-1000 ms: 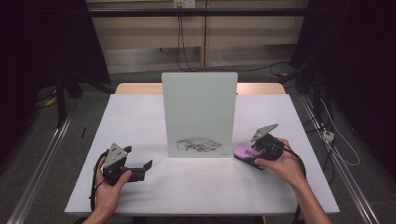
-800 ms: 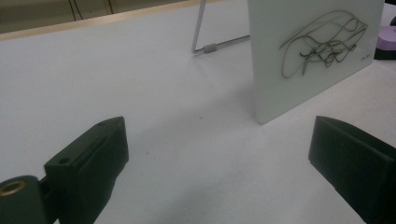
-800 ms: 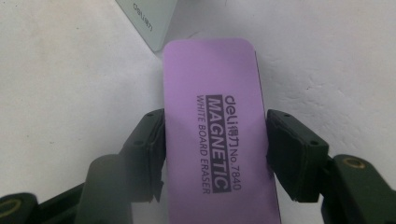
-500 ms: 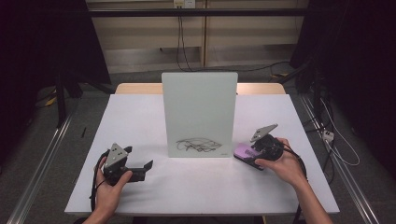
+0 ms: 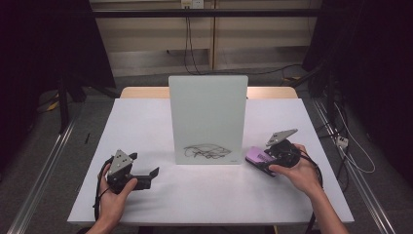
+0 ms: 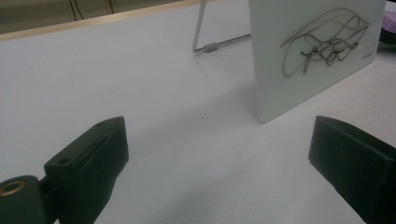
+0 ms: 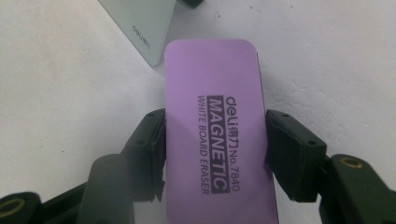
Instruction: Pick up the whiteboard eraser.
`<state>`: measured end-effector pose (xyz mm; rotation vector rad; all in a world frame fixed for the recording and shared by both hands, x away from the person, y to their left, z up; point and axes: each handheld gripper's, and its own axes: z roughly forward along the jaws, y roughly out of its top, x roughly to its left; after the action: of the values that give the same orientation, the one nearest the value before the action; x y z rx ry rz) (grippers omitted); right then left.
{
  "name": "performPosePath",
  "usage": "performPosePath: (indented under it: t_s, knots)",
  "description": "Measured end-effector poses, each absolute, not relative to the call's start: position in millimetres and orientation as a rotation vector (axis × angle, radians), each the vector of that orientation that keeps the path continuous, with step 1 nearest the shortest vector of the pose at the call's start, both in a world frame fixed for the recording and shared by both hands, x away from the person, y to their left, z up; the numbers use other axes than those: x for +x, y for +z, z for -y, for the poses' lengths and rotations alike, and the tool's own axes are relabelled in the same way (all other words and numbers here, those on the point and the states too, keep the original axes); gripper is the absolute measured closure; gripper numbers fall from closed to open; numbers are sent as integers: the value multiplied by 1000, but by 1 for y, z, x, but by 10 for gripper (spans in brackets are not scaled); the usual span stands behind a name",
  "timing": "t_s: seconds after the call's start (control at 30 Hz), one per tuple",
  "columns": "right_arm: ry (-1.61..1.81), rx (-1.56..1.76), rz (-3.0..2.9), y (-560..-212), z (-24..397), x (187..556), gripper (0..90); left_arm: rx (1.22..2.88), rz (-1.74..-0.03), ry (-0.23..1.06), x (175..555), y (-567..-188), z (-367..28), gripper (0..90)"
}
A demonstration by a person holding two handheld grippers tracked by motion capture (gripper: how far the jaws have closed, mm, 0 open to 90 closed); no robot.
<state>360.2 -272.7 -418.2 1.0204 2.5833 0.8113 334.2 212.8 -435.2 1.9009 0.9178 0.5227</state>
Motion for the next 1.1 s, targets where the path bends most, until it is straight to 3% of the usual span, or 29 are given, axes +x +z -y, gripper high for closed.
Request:
performPosePath:
  t_s: [1.1]
  knots:
    - [1178, 983, -2420, -398, 273, 341, 416, 1899, -916, 526, 335, -435, -213, 50]
